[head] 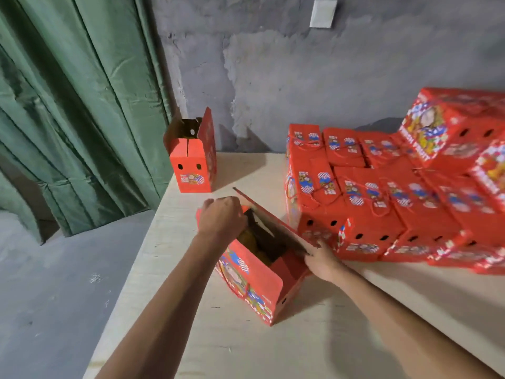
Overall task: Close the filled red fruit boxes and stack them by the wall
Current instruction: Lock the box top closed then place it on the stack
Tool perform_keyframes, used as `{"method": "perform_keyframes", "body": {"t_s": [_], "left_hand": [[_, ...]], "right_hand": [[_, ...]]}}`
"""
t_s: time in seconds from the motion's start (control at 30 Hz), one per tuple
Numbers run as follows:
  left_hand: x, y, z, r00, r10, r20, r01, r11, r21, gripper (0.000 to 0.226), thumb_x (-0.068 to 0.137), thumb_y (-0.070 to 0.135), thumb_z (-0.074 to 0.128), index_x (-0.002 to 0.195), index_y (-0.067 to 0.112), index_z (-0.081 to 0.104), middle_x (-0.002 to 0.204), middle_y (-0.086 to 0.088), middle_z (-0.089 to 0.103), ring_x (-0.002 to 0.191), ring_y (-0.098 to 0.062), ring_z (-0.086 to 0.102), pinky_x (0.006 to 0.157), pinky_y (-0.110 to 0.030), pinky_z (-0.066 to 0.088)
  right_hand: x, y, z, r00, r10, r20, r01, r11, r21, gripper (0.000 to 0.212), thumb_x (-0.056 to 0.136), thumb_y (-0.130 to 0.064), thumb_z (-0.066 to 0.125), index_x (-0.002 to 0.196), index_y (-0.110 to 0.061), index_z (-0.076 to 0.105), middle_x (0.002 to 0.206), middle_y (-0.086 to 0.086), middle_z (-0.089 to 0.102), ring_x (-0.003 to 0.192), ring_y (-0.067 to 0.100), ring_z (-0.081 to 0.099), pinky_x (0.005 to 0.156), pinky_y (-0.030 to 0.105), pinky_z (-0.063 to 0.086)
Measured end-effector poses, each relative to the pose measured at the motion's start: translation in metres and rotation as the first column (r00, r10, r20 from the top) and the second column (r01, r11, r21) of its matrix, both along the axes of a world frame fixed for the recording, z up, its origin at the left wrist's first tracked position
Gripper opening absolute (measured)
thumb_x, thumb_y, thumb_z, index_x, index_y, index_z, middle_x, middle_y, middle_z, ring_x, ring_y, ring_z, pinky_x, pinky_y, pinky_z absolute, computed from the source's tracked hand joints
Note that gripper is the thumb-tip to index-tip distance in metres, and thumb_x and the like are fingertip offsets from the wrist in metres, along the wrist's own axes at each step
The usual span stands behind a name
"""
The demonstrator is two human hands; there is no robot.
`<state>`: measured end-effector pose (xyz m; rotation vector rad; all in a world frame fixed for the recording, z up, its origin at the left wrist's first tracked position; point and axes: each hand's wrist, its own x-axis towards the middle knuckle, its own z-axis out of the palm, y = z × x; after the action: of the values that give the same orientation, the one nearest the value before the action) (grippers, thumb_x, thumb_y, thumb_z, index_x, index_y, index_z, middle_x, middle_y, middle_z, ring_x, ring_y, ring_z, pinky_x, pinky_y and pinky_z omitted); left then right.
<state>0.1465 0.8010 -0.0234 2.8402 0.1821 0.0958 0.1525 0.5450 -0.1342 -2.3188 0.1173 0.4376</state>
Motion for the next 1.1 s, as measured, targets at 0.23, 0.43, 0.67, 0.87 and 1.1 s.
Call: {"method": "perform_keyframes", "body": {"t_s": [0.23, 0.43, 0.67, 0.87, 1.1], "left_hand": [[-0.032, -0.204, -0.017, 0.954, -0.244, -0.175, 0.226, 0.967, -0.115, 0.024, 0.098, 0.026, 0.053, 0.117, 0.015, 0.063, 0.116, -0.011, 0.067, 0.106, -0.033, 0.066, 0.089, -0.043, 0.057], [-0.073, -0.368, -0.020, 0.945, -0.311, -0.098, 0.287, 0.936, -0.203, 0.017, 0.094, 0.024, 0.056, 0.106, 0.015, 0.063, 0.109, -0.007, 0.068, 0.101, -0.030, 0.066, 0.083, -0.042, 0.056], [-0.113, -0.519, -0.039, 0.933, -0.352, -0.075, 0.314, 0.898, -0.310, 0.046, 0.095, 0.032, 0.065, 0.134, 0.017, 0.044, 0.127, -0.006, 0.061, 0.112, -0.029, 0.062, 0.089, -0.048, 0.055], [-0.142, -0.574, -0.056, 0.945, -0.315, -0.087, 0.265, 0.894, -0.362, 0.054, 0.097, 0.035, 0.063, 0.144, 0.019, 0.042, 0.138, -0.002, 0.055, 0.122, -0.026, 0.058, 0.094, -0.044, 0.054], [-0.160, -0.581, -0.064, 0.976, -0.193, -0.097, 0.154, 0.937, -0.312, 0.046, 0.097, 0.037, 0.058, 0.137, 0.015, 0.053, 0.144, -0.003, 0.049, 0.134, -0.025, 0.042, 0.110, -0.042, 0.042]], "right_hand": [[-0.060, -0.195, 0.017, 0.992, -0.049, -0.117, 0.059, 0.995, 0.080, 0.022, 0.095, -0.013, 0.072, 0.117, -0.013, 0.073, 0.075, 0.000, 0.074, 0.063, 0.020, 0.069, 0.058, 0.031, 0.052], [-0.073, -0.370, 0.017, 0.966, -0.098, -0.237, 0.102, 0.995, 0.006, 0.051, 0.084, -0.027, 0.085, 0.125, -0.010, 0.059, 0.095, 0.012, 0.072, 0.075, 0.022, 0.068, 0.054, 0.027, 0.048], [-0.075, -0.521, 0.025, 0.977, -0.143, -0.160, 0.158, 0.984, 0.086, 0.025, 0.081, -0.009, 0.085, 0.102, -0.013, 0.072, 0.088, 0.002, 0.075, 0.091, 0.028, 0.068, 0.068, 0.029, 0.049], [-0.076, -0.534, 0.021, 0.976, -0.212, 0.046, 0.211, 0.977, 0.037, 0.015, 0.089, -0.025, 0.079, 0.104, -0.023, 0.076, 0.089, -0.014, 0.078, 0.091, 0.008, 0.073, 0.081, 0.030, 0.055], [-0.081, -0.485, 0.032, 0.915, -0.372, 0.158, 0.390, 0.915, -0.101, 0.069, 0.096, -0.039, 0.068, 0.145, -0.003, 0.035, 0.128, 0.014, 0.062, 0.112, 0.034, 0.065, 0.085, 0.038, 0.054]]}}
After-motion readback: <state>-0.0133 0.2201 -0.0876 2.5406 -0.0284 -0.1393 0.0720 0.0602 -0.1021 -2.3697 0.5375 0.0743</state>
